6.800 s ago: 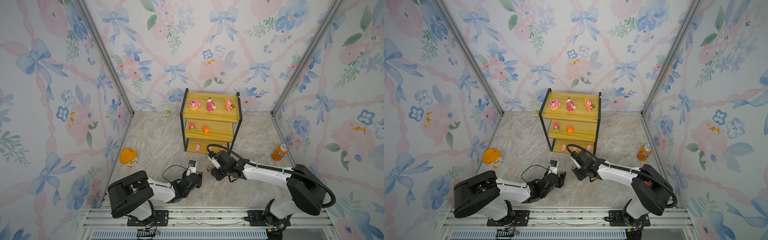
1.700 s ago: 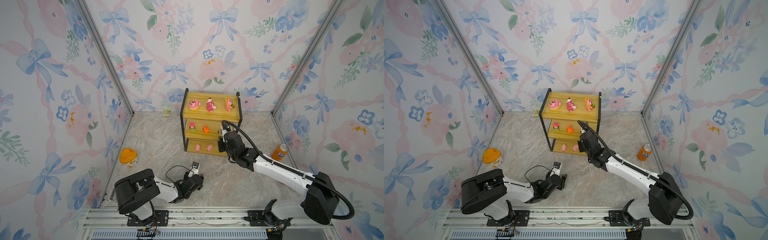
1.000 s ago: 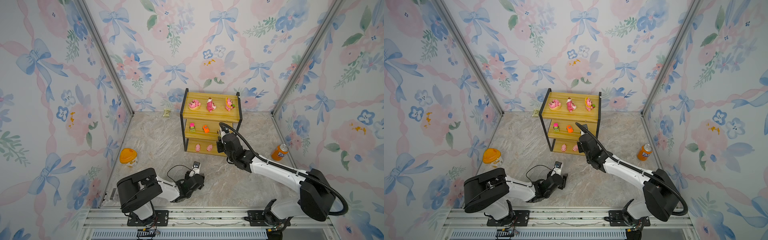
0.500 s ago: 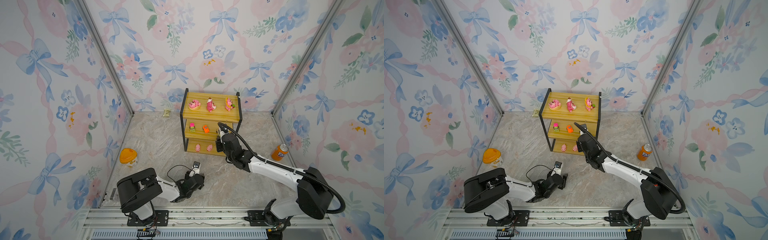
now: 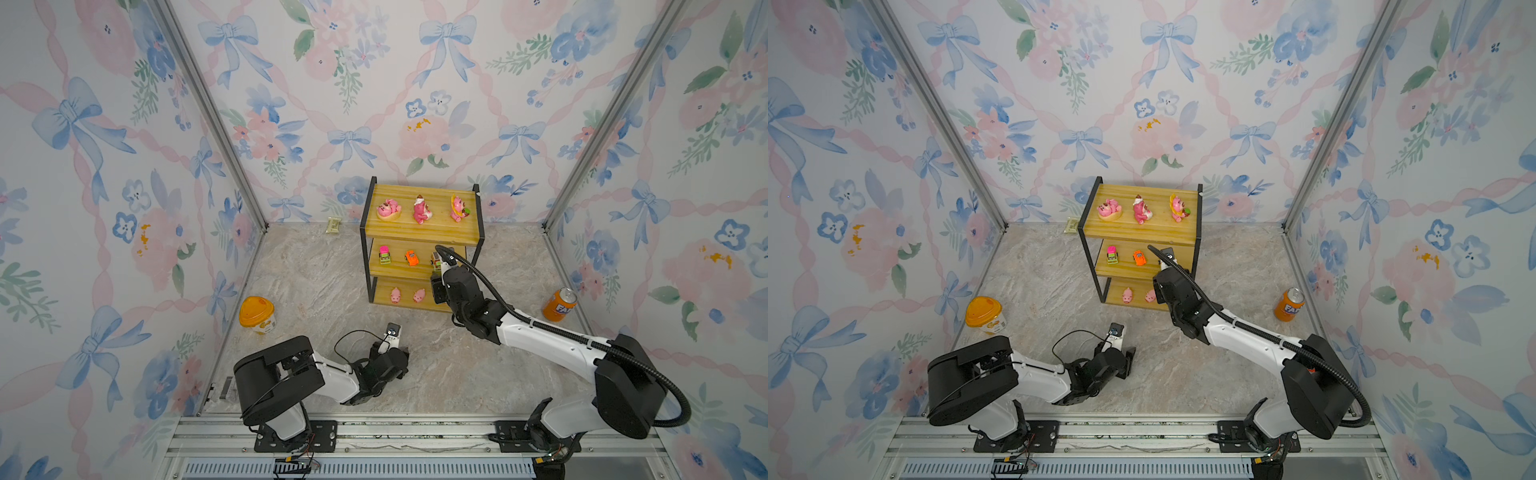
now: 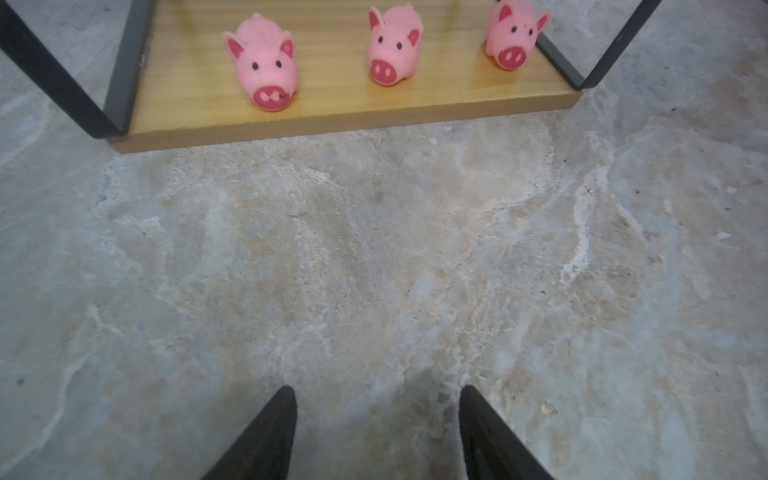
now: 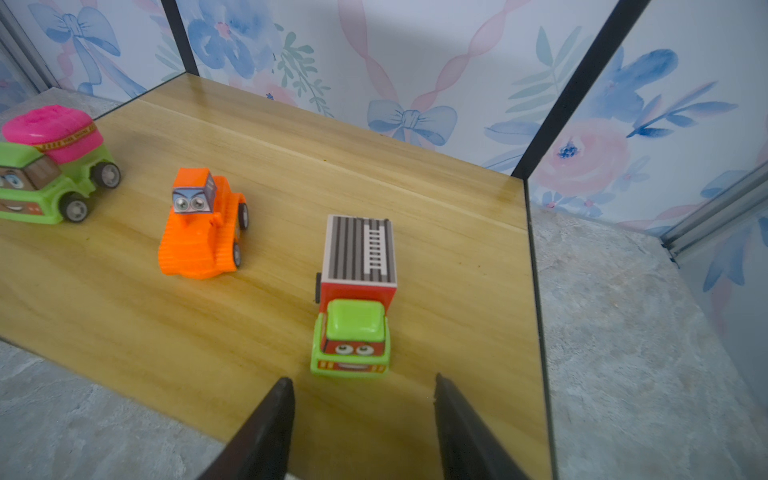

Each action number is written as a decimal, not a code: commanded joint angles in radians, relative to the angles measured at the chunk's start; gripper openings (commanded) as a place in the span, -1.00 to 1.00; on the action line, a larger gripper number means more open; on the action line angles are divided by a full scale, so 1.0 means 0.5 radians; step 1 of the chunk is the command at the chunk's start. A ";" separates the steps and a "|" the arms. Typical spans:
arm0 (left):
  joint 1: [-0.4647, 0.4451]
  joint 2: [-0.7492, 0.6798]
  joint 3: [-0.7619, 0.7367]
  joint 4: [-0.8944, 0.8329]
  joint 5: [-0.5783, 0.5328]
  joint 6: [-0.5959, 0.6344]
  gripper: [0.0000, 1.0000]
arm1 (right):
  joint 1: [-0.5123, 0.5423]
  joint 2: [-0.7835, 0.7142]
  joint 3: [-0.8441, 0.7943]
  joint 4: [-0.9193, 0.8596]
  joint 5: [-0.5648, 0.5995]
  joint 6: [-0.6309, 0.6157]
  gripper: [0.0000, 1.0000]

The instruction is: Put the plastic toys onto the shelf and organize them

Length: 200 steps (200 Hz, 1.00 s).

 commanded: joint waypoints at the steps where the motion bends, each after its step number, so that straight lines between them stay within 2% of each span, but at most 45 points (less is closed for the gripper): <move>1: -0.013 -0.035 -0.029 -0.009 -0.043 0.014 0.27 | 0.050 -0.065 0.002 -0.068 0.078 -0.057 0.19; 70: -0.024 -0.049 -0.038 -0.011 -0.053 0.019 0.28 | 0.199 -0.212 0.022 -0.252 0.287 -0.135 0.30; 106: -0.023 -0.061 -0.047 -0.014 -0.062 0.017 0.28 | 0.270 -0.474 -0.008 -0.569 0.367 -0.087 0.34; 140: -0.038 -0.086 -0.051 -0.014 -0.066 0.038 0.28 | 0.302 -0.826 0.034 -1.092 0.330 0.107 0.40; 165: -0.064 -0.126 -0.045 -0.016 -0.108 0.105 0.29 | 0.269 -1.049 0.100 -1.411 0.338 0.255 0.44; 200: -0.084 -0.243 -0.021 -0.014 -0.212 0.253 0.31 | 0.033 -1.318 0.013 -1.446 0.352 0.339 0.46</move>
